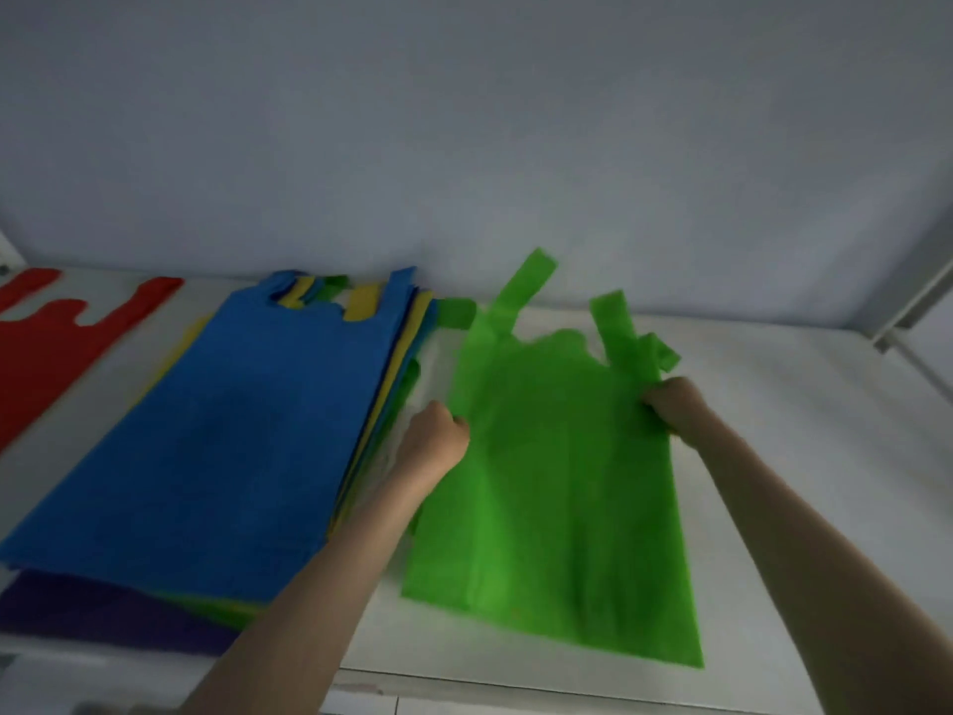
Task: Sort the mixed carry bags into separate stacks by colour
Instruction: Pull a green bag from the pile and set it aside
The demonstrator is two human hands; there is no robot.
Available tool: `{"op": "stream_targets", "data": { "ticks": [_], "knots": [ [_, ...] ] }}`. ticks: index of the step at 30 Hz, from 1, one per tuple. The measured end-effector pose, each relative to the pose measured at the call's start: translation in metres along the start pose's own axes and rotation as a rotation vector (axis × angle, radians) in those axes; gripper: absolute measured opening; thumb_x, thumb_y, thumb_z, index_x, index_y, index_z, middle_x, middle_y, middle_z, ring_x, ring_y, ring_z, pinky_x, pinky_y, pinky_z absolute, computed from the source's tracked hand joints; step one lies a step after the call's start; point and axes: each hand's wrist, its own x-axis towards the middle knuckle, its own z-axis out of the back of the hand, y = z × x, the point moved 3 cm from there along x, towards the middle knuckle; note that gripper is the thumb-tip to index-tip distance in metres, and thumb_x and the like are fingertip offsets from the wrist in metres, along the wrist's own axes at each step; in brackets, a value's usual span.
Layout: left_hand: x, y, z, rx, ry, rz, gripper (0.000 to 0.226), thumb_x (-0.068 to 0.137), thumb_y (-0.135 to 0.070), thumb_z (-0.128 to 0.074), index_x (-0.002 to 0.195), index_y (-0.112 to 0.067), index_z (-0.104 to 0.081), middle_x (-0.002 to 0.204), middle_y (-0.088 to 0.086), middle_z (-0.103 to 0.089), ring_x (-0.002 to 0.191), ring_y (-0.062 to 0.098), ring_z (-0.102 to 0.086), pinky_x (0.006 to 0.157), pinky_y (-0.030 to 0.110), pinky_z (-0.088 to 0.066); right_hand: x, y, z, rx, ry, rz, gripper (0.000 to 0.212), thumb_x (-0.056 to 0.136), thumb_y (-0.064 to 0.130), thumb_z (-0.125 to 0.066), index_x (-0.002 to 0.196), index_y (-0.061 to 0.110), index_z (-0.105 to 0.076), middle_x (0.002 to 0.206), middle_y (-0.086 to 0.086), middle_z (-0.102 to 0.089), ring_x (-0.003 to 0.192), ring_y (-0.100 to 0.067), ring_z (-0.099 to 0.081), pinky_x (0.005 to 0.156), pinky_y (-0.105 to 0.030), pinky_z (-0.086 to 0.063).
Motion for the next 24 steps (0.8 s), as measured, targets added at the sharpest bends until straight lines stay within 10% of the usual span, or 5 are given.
{"op": "stream_targets", "data": {
  "ticks": [11,21,24],
  "knots": [
    [-0.004,0.008,-0.026,0.121,-0.01,0.12,0.03,0.101,-0.017,-0.04,0.124,-0.001,-0.049,0.12,0.014,-0.061,0.054,0.006,-0.039,0.044,0.019,-0.028,0.003,-0.016,-0.002,-0.029,0.048,-0.007,0.035,0.092,0.005,-0.04,0.123,-0.009,-0.049,0.097,-0.019,-0.05,0.087,-0.026,-0.046,0.073,-0.034,-0.042],
    [-0.003,0.006,-0.029,0.185,-0.015,0.101,0.032,0.1,-0.027,-0.042,0.114,0.0,-0.055,0.113,0.013,-0.065,0.052,0.01,-0.039,0.044,0.022,-0.028,0.0,-0.012,-0.002,-0.04,0.008,0.056,0.039,0.091,-0.002,-0.037,0.129,-0.007,-0.043,0.127,-0.028,-0.052,0.115,-0.039,-0.052,0.091,-0.042,-0.045],
    [-0.001,0.007,-0.027,0.21,-0.008,0.082,0.031,0.1,-0.03,-0.042,0.106,-0.003,-0.056,0.076,0.004,-0.056,0.052,0.011,-0.039,0.043,0.021,-0.026,0.0,-0.013,0.0,-0.059,-0.015,0.048,0.036,0.092,-0.001,-0.038,0.127,-0.009,-0.046,0.125,-0.029,-0.053,0.115,-0.039,-0.052,0.091,-0.042,-0.046]
  ]
}}
